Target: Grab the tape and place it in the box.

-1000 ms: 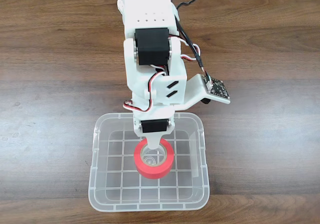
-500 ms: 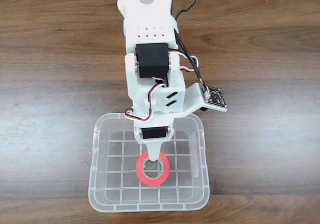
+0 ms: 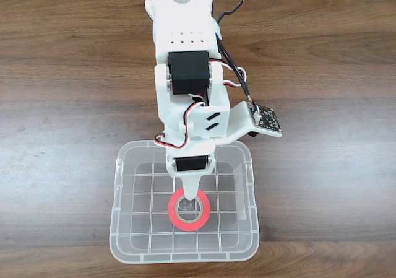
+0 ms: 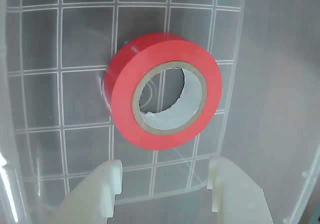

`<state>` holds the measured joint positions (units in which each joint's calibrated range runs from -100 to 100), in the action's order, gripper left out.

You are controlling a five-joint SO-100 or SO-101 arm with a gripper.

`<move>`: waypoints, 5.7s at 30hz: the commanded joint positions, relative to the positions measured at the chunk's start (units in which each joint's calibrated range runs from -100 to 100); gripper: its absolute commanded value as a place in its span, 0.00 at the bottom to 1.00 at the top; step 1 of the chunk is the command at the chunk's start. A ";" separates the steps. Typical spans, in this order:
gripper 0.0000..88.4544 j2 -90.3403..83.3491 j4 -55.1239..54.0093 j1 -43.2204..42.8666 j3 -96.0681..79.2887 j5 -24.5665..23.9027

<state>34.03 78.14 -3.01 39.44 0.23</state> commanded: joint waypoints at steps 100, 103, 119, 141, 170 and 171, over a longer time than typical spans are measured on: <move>0.01 -132.90 -11.27 -1.90 -136.37 -1.18; 0.01 -132.90 -11.27 -1.90 -136.37 -1.18; 0.01 -132.90 -11.27 -1.90 -136.37 -1.18; 0.01 -132.90 -11.27 -1.90 -136.37 -1.18; 0.01 -132.90 -11.27 -1.90 -136.37 -1.18; 0.01 -132.90 -11.27 -1.90 -136.37 -1.18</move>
<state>-98.07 68.22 -4.51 -97.74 -0.76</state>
